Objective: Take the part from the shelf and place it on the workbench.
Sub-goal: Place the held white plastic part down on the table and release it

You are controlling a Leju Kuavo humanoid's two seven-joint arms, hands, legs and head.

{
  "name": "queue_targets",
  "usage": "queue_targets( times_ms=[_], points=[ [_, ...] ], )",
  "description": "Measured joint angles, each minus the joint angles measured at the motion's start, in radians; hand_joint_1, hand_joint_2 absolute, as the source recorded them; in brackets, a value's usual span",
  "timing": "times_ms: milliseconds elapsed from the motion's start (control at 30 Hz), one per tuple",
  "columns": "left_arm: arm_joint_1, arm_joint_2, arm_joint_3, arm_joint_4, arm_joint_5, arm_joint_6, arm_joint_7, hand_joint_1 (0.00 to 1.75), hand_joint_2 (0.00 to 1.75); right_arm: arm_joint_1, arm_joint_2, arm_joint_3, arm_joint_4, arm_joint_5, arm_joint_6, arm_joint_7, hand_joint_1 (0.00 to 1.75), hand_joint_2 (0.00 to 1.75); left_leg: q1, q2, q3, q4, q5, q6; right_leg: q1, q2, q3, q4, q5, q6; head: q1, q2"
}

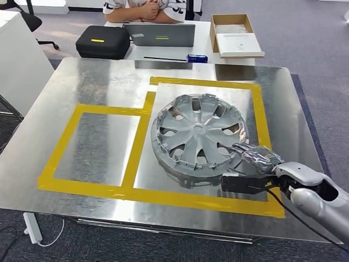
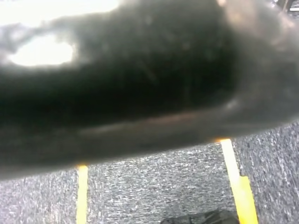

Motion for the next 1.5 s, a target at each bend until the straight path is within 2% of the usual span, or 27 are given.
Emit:
queue_targets(
  times_ms=[33,67,100,167,233,267,400,467,533,567,600,633,700,767,867,933,967,1033,1067,1100,1133,1167,1233,1300,1400,1433,1500],
  points=[
    [0.001,0.000,0.000,0.000,0.000,0.000,0.000,0.00,0.00,0.000,-0.003,-0.001,0.000,-0.010,0.002,0.000,0.00,0.00,0.001,0.000,-0.027,0.059,-0.023,-0.002,0.001,0.000,0.000,0.000,0.000,-0.001,0.000,0.000],
    [0.001,0.000,0.000,0.000,0.000,0.001,0.000,0.00,0.00,0.001,-0.006,-0.001,0.000,-0.017,-0.003,0.002,0.00,0.00,0.002,0.000,-0.043,0.094,-0.030,-0.003,0.001,0.000,0.000,0.000,0.000,-0.001,0.000,0.000],
    [0.002,0.001,0.000,0.000,0.001,0.001,0.000,0.00,0.00,0.004,-0.007,-0.002,0.000,-0.020,-0.012,0.004,0.00,0.00,0.002,0.000,-0.042,0.094,-0.017,-0.003,0.002,0.000,0.001,0.001,0.000,-0.001,0.000,0.000],
    [0.002,0.002,0.000,0.000,0.001,0.002,0.000,0.00,0.00,0.008,-0.007,-0.004,-0.001,-0.018,-0.035,0.009,0.00,0.00,0.001,0.000,0.009,-0.009,0.050,0.004,0.002,0.002,0.003,0.002,-0.001,0.000,0.000,0.000],
    [0.001,0.003,0.000,0.000,0.001,0.003,0.000,0.00,0.00,0.015,-0.007,-0.010,-0.003,-0.002,-0.065,0.012,0.00,0.00,-0.001,0.001,0.069,-0.130,0.094,0.014,0.006,0.003,0.002,0.005,-0.003,0.006,0.000,0.000],
    [0.000,0.003,0.000,0.000,0.001,0.003,0.000,0.00,0.00,0.023,-0.007,-0.015,-0.004,0.014,-0.087,0.011,0.00,0.00,-0.002,0.000,0.084,-0.161,0.099,0.018,0.008,0.004,0.001,0.006,-0.003,0.010,0.001,0.000],
    [0.002,-0.001,0.000,0.000,0.002,0.004,0.000,0.00,0.00,0.121,0.032,-0.084,-0.020,0.144,-0.279,-0.022,0.00,0.00,0.002,-0.002,0.091,-0.184,0.103,0.034,0.007,0.000,-0.005,0.013,-0.014,0.031,0.003,0.000],
    [0.002,-0.005,0.001,0.000,0.002,0.006,0.000,0.00,0.00,0.209,0.098,-0.157,-0.036,0.217,-0.419,-0.063,0.00,0.00,0.006,-0.002,0.094,-0.189,0.106,0.043,0.005,0.000,-0.043,0.093,-0.062,0.039,0.009,0.000],
    [0.003,-0.009,0.001,0.000,0.002,0.008,0.000,0.00,0.00,0.306,0.190,-0.233,-0.059,0.255,-0.553,-0.113,0.00,0.00,0.005,-0.003,0.094,-0.188,0.105,0.045,0.002,0.000,-0.107,0.228,-0.122,0.045,0.012,0.000],
    [0.005,-0.012,0.001,0.000,0.002,0.010,0.000,0.00,0.00,0.352,0.241,-0.270,-0.074,0.261,-0.614,-0.136,0.00,0.00,0.005,-0.003,0.093,-0.188,0.104,0.046,0.001,0.000,-0.130,0.274,-0.134,0.046,0.012,0.000],
    [0.007,-0.015,0.001,0.000,0.002,0.013,0.000,0.00,0.00,0.392,0.291,-0.305,-0.091,0.261,-0.668,-0.154,0.00,0.00,0.005,-0.003,0.094,-0.188,0.103,0.045,0.000,0.000,-0.135,0.282,-0.127,0.047,0.012,0.000],
    [0.009,-0.018,0.002,0.000,0.001,0.016,0.000,0.00,0.00,0.426,0.338,-0.338,-0.110,0.260,-0.715,-0.169,0.00,0.00,0.005,-0.003,0.095,-0.187,0.102,0.043,-0.001,-0.001,-0.120,0.250,-0.102,0.047,0.012,0.000],
    [0.011,-0.025,0.002,0.000,0.000,0.022,0.000,0.00,0.00,0.473,0.416,-0.397,-0.149,0.257,-0.780,-0.192,0.00,0.00,0.004,-0.003,0.099,-0.186,0.098,0.037,-0.003,-0.002,-0.050,0.114,-0.043,0.045,0.012,0.000],
    [0.011,-0.029,0.004,0.000,-0.001,0.025,0.000,0.00,0.00,0.503,0.470,-0.440,-0.179,0.253,-0.803,-0.203,0.00,0.00,0.000,-0.002,0.100,-0.184,0.094,0.026,-0.001,-0.001,0.002,0.020,-0.018,0.037,0.011,0.000],
    [0.011,-0.031,0.008,0.000,-0.002,0.026,0.000,0.00,0.00,0.537,0.523,-0.482,-0.210,0.243,-0.807,-0.213,0.00,0.00,0.002,-0.001,0.102,-0.184,0.094,0.009,0.003,0.003,0.012,0.006,-0.015,0.018,0.010,0.000],
    [0.010,-0.032,0.009,0.000,-0.006,0.028,0.000,0.00,0.00,0.552,0.551,-0.501,-0.224,0.229,-0.818,-0.235,0.00,0.00,0.004,0.001,0.090,-0.154,0.068,-0.003,0.001,0.003,0.013,0.002,-0.012,0.005,0.008,0.000],
    [0.010,-0.032,0.009,0.000,-0.008,0.030,0.000,0.00,0.00,0.559,0.568,-0.512,-0.232,0.222,-0.830,-0.252,0.00,0.00,0.005,0.001,0.072,-0.110,0.039,-0.007,-0.001,0.002,0.014,0.001,-0.011,-0.001,0.007,0.000],
    [0.010,-0.032,0.008,0.000,-0.016,0.037,0.003,0.00,0.00,0.577,0.601,-0.534,-0.250,0.213,-0.861,-0.283,0.00,0.00,0.006,0.002,0.014,0.019,-0.027,-0.013,0.001,-0.001,0.014,0.001,-0.012,-0.007,0.005,0.000],
    [0.011,-0.033,0.008,0.000,-0.019,0.041,0.005,0.00,0.00,0.587,0.617,-0.543,-0.259,0.209,-0.876,-0.295,0.00,0.00,0.006,0.002,-0.007,0.070,-0.044,-0.014,0.001,-0.001,0.013,0.001,-0.012,-0.008,0.005,0.000],
    [0.011,-0.034,0.008,0.000,-0.023,0.046,0.008,0.00,0.00,0.597,0.632,-0.551,-0.268,0.204,-0.890,-0.305,0.00,0.00,0.006,0.002,-0.015,0.089,-0.042,-0.013,0.002,-0.001,0.013,0.002,-0.012,-0.009,0.005,0.000],
    [0.011,-0.035,0.008,0.000,-0.025,0.051,0.011,0.00,0.00,0.607,0.645,-0.558,-0.278,0.199,-0.901,-0.313,0.00,0.00,0.006,0.002,-0.003,0.069,-0.020,-0.011,0.002,0.000,0.014,0.002,-0.012,-0.009,0.005,0.000],
    [0.010,-0.036,0.008,0.000,-0.028,0.055,0.014,0.00,0.00,0.616,0.656,-0.565,-0.288,0.192,-0.909,-0.320,0.00,0.00,0.005,0.002,0.022,0.021,0.013,-0.008,0.002,0.001,0.015,0.003,-0.011,-0.008,0.005,0.000],
    [0.008,-0.036,0.008,0.000,-0.031,0.062,0.018,0.00,0.00,0.627,0.674,-0.575,-0.307,0.176,-0.919,-0.331,0.00,0.00,0.004,0.001,0.085,-0.106,0.069,0.002,0.005,0.003,0.014,0.007,-0.012,-0.004,0.005,0.000],
    [0.006,-0.038,0.008,-0.001,-0.033,0.066,0.020,0.00,0.00,0.634,0.686,-0.584,-0.323,0.164,-0.924,-0.339,0.00,0.00,0.001,0.001,0.113,-0.169,0.082,0.011,0.008,0.004,0.008,0.011,-0.010,0.005,0.006,0.000],
    [0.005,-0.042,0.008,-0.001,-0.036,0.071,0.022,0.00,0.00,0.643,0.696,-0.593,-0.340,0.157,-0.926,-0.346,0.00,0.00,0.001,0.004,0.112,-0.184,0.087,0.025,0.006,0.005,0.000,0.013,-0.013,0.023,0.007,0.000],
    [0.005,-0.043,0.008,-0.001,-0.036,0.072,0.023,0.00,0.00,0.644,0.698,-0.596,-0.344,0.156,-0.927,-0.347,0.00,0.00,0.003,0.005,0.111,-0.188,0.092,0.032,0.005,0.005,-0.009,0.032,-0.030,0.028,0.009,0.000],
    [0.003,-0.045,0.008,-0.001,-0.037,0.073,0.023,0.00,0.00,0.648,0.701,-0.599,-0.350,0.155,-0.927,-0.347,0.00,0.00,0.004,0.008,0.106,-0.192,0.100,0.042,0.003,0.004,-0.049,0.130,-0.099,0.035,0.014,0.000]
  ],
)
